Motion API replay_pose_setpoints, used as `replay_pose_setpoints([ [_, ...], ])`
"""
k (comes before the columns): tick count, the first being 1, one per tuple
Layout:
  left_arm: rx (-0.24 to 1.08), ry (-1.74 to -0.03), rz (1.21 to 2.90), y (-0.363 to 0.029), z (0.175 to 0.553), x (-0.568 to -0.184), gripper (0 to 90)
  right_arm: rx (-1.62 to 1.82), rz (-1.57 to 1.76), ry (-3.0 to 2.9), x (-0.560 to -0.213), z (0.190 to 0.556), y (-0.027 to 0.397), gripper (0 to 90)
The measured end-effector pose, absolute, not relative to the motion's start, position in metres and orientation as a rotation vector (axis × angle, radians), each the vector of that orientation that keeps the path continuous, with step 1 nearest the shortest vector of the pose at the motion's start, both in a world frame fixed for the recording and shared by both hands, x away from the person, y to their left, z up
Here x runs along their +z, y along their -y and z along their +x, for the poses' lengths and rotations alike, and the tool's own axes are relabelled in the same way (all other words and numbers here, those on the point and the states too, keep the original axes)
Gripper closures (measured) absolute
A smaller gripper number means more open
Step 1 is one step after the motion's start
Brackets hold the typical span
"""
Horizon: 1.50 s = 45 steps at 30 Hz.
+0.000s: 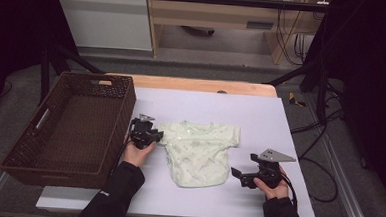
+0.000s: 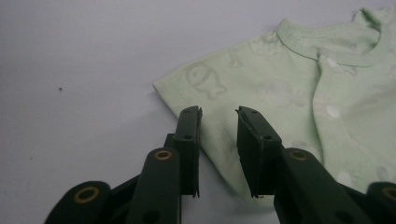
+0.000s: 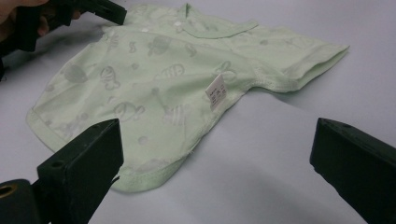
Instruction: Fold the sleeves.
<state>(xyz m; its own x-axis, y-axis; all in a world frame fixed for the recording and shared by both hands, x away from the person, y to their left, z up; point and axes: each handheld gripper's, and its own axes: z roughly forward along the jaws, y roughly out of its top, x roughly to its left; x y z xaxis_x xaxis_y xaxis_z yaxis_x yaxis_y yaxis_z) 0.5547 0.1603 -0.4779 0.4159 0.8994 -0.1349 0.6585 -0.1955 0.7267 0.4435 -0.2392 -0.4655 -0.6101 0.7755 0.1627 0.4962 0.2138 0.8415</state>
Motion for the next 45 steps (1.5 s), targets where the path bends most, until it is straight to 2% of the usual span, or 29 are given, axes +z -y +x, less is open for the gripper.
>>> replay_pose_setpoints([
  [17, 0.427, -1.335, 1.901, -0.158, 0.550, -0.481, 86.2, 1.348, 1.193, -2.198, -0.465, 0.443, 0.239, 3.3],
  [45, 0.484, -1.209, 1.868, -0.141, 0.536, -0.458, 86.8, 1.357, 1.186, -2.198, -0.464, 0.443, 0.239, 3.5],
])
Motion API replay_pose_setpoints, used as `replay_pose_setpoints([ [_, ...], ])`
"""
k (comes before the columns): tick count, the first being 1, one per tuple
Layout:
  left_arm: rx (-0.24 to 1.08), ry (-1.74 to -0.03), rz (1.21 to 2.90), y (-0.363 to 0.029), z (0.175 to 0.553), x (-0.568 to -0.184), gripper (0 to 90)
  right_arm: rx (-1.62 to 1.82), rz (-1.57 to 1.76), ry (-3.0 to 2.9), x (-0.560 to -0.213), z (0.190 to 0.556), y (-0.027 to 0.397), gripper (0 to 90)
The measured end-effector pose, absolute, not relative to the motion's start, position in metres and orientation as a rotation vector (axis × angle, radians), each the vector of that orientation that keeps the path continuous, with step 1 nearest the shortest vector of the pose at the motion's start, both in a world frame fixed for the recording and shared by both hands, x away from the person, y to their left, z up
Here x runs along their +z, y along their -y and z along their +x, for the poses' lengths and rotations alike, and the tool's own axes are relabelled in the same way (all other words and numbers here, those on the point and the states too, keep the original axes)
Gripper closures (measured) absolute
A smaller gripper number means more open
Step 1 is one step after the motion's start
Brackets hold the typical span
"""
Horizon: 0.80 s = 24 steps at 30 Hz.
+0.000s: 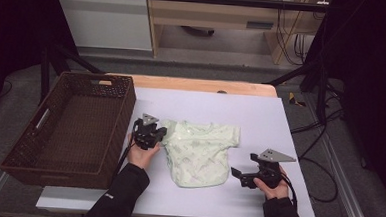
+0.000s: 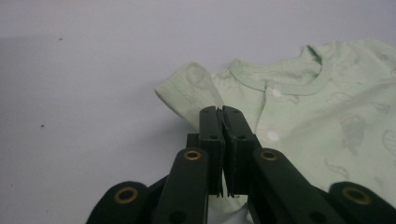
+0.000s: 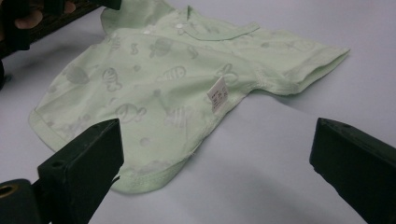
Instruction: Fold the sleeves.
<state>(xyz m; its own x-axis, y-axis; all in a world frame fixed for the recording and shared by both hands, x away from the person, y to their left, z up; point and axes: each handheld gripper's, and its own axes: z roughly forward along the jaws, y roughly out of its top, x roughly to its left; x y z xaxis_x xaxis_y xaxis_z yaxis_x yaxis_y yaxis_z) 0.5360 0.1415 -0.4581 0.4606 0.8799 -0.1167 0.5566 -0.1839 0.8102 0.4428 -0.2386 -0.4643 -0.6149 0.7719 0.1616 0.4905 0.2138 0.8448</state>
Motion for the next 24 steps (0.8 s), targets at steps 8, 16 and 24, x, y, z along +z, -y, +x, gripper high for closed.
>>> replay_pose_setpoints([
  [8, 0.493, -1.160, 1.894, -0.128, 0.533, -0.452, 86.8, 1.356, 1.183, -2.197, -0.464, 0.443, 0.239, 3.7],
  [16, 0.482, -1.123, 1.925, -0.114, 0.531, -0.452, 86.8, 1.357, 1.181, -2.199, -0.464, 0.443, 0.238, 3.9],
  [24, 0.460, -1.106, 1.957, -0.101, 0.531, -0.458, 86.8, 1.357, 1.180, -2.198, -0.464, 0.443, 0.238, 4.1],
])
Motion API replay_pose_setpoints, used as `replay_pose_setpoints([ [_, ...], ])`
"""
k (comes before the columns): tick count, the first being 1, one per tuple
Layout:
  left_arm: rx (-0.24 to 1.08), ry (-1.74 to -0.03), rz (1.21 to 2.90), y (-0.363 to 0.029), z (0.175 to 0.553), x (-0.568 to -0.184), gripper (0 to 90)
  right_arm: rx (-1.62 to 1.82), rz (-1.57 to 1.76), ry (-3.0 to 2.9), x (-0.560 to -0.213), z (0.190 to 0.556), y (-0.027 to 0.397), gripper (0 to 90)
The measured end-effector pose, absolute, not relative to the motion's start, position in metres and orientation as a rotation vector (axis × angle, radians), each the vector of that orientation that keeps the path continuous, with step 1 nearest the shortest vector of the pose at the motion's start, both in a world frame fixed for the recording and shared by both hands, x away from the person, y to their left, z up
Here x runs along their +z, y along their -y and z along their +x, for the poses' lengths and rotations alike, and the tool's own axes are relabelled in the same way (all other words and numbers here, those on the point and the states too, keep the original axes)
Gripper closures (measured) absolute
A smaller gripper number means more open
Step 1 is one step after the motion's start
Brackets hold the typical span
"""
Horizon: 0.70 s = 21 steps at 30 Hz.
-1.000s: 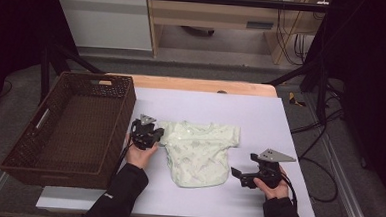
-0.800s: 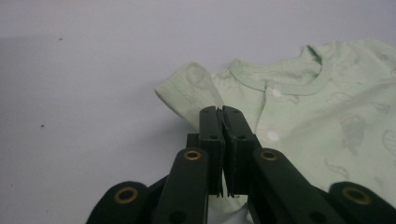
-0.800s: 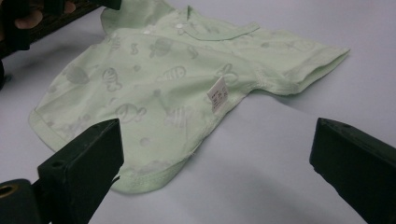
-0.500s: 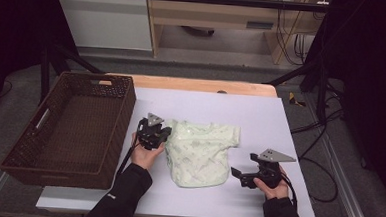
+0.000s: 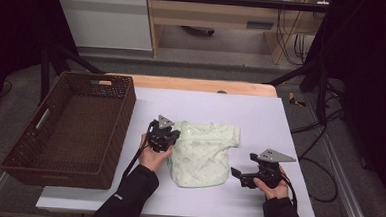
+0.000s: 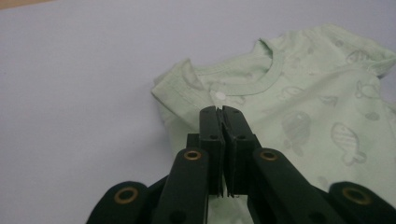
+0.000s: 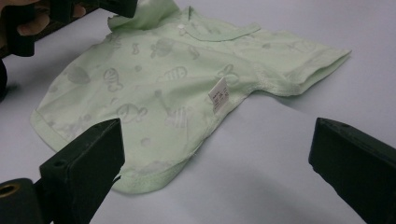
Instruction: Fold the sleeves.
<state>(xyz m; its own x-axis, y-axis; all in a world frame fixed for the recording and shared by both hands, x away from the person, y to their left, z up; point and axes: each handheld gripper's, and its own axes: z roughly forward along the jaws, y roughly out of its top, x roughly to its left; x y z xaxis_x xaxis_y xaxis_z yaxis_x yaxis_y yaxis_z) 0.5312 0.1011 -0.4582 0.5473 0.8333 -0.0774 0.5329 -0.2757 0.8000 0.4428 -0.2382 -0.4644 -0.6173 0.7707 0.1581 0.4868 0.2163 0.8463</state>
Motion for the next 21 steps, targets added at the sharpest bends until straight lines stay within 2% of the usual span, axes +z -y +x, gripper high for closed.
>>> replay_pose_setpoints([
  [12, 0.383, -1.097, 1.995, -0.095, 0.535, -0.469, 85.7, 1.358, 1.176, -2.202, -0.465, 0.443, 0.238, 4.2],
  [17, 0.345, -1.054, 1.932, -0.104, 0.532, -0.459, 77.9, 1.354, 1.174, -2.201, -0.465, 0.443, 0.238, 4.1],
  [21, 0.366, -1.061, 1.894, -0.113, 0.533, -0.453, 80.5, 1.353, 1.170, -2.202, -0.465, 0.443, 0.238, 4.2],
])
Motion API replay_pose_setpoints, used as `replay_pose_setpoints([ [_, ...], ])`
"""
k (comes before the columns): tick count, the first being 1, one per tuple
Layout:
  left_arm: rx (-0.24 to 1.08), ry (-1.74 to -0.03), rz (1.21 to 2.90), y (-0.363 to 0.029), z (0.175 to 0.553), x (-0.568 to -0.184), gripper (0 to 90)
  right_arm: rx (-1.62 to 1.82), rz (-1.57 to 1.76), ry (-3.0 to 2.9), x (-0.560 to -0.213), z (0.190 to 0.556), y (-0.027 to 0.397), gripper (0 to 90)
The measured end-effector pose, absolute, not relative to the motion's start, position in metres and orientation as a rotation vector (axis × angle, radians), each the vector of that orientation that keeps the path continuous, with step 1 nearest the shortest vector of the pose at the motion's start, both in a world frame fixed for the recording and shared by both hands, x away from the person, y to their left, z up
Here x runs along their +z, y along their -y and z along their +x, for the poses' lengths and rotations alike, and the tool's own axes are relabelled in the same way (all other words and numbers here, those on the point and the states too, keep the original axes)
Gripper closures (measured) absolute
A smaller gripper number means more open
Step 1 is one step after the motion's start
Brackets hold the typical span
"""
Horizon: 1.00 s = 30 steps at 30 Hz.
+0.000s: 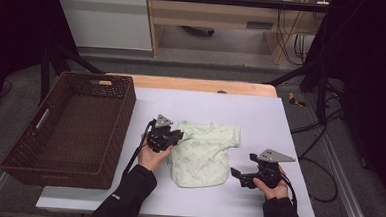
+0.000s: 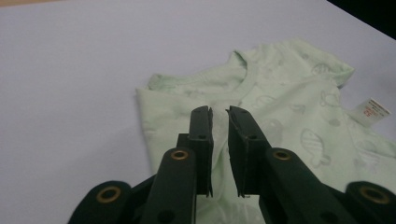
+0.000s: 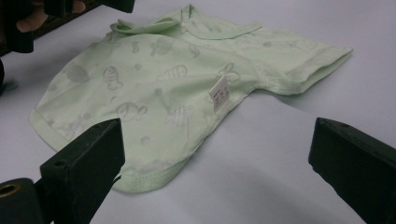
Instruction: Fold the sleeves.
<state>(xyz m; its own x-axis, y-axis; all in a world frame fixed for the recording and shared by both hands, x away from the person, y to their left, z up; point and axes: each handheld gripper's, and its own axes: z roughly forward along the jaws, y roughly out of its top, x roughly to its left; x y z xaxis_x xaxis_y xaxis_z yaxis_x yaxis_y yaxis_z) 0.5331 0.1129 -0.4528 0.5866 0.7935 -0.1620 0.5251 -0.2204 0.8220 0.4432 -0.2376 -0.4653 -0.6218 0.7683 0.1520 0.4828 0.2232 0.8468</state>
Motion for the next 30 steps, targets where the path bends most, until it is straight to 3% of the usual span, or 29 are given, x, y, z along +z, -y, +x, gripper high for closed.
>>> replay_pose_setpoints([
  [4, 0.351, -1.084, 1.929, -0.117, 0.535, -0.458, 89.3, 1.352, 1.172, -2.203, -0.465, 0.443, 0.238, 4.3],
  [19, 0.312, -1.007, 2.016, -0.113, 0.525, -0.472, 88.9, 1.358, 1.173, -2.205, -0.464, 0.442, 0.238, 4.4],
  [23, 0.293, -0.971, 1.964, -0.120, 0.520, -0.462, 77.4, 1.364, 1.174, -2.198, -0.464, 0.442, 0.237, 4.4],
  [26, 0.289, -0.916, 1.940, -0.125, 0.516, -0.456, 56.5, 1.366, 1.176, -2.198, -0.463, 0.442, 0.237, 4.3],
  [30, 0.270, -0.888, 1.912, -0.132, 0.509, -0.451, 35.3, 1.366, 1.171, -2.196, -0.463, 0.442, 0.237, 4.0],
])
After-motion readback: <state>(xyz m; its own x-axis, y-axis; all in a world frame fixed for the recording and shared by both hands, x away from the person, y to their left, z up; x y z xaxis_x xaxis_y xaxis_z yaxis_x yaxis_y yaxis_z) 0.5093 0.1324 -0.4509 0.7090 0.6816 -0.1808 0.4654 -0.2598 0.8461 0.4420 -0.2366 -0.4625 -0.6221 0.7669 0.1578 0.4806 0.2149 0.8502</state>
